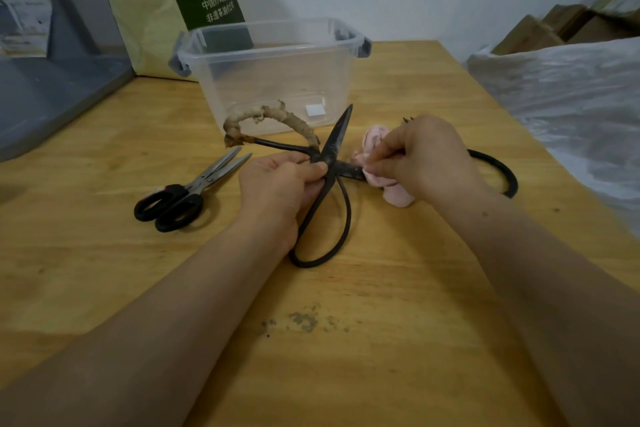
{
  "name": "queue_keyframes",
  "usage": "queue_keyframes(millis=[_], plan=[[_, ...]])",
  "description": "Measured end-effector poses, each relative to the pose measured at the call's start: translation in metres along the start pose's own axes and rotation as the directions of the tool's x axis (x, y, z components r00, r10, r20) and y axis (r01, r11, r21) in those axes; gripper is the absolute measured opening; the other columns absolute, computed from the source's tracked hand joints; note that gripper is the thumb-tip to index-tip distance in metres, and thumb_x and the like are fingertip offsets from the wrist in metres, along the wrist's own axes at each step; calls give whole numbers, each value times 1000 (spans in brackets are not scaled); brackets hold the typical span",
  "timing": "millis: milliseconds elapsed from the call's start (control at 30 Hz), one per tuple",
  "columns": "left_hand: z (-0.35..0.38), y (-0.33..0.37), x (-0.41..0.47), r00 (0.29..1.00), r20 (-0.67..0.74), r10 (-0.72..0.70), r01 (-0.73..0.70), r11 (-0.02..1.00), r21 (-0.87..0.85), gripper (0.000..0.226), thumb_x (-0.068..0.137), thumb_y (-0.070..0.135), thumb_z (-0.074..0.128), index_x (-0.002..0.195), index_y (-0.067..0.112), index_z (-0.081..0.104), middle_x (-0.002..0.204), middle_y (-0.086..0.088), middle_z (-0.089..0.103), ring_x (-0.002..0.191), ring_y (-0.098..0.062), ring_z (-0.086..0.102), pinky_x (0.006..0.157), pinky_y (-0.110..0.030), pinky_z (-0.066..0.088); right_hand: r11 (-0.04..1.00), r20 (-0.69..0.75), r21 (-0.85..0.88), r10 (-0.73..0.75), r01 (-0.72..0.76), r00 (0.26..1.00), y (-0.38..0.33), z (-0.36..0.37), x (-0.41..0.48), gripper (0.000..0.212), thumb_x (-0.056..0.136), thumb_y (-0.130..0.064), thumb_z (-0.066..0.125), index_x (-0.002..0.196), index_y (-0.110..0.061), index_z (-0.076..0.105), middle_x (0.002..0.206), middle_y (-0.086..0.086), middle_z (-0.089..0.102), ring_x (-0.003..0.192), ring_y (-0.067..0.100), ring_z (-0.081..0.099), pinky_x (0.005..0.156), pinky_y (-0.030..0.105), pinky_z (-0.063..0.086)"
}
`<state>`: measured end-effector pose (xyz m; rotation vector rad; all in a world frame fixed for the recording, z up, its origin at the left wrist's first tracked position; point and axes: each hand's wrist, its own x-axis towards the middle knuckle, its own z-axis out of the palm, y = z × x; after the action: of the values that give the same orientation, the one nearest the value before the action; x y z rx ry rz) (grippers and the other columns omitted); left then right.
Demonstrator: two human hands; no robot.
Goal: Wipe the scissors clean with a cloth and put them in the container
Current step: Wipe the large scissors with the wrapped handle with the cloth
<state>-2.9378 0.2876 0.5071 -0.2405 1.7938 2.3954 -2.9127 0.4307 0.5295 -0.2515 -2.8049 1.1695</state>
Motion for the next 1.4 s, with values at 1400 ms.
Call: queue_keyframes(millis=[1400], plan=[[-4,4,-3,996,30,81,-81,997,-6,13,78,-11,64,87,-1,65,81,-12,72,66,-15,70,62,-21,58,992,7,26,-121,121,993,17,1,11,20,90,-17,63,73,-27,66,69,-8,63,69,6,58,70,25,47]])
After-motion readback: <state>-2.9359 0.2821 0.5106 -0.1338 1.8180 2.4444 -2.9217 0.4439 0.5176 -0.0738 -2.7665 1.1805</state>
